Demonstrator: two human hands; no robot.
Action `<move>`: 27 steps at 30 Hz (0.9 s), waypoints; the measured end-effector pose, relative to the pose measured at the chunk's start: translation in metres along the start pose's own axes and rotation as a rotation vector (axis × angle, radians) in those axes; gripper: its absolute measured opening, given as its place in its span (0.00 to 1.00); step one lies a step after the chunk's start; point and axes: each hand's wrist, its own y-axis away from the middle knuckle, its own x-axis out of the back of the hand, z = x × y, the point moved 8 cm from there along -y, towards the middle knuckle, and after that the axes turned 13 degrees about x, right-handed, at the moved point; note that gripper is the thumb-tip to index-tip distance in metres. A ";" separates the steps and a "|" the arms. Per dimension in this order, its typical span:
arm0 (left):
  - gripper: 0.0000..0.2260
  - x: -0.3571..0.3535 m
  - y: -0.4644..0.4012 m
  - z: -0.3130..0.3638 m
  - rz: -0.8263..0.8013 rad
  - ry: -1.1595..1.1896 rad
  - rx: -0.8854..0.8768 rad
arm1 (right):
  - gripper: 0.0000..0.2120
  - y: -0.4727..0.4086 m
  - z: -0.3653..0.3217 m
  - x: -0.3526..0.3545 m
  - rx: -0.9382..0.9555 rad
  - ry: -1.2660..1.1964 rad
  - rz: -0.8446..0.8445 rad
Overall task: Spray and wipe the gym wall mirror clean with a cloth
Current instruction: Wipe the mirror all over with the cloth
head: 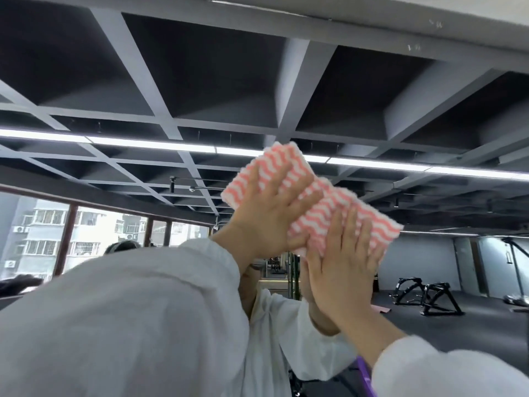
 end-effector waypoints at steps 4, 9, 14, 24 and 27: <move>0.33 0.002 -0.017 -0.050 0.042 0.013 0.203 | 0.33 -0.049 -0.017 0.004 0.024 0.033 -0.091; 0.37 -0.002 -0.001 -0.093 0.094 0.079 0.325 | 0.29 -0.076 -0.056 0.006 0.116 0.028 -0.144; 0.35 -0.018 0.050 -0.113 0.106 0.145 0.381 | 0.28 -0.050 -0.106 -0.007 0.296 0.030 -0.159; 0.28 -0.063 0.160 -0.037 0.165 0.260 0.286 | 0.25 0.074 -0.110 -0.031 0.548 0.028 -0.089; 0.29 -0.059 0.147 -0.005 0.188 0.297 0.176 | 0.27 0.083 -0.069 -0.028 0.462 0.090 -0.139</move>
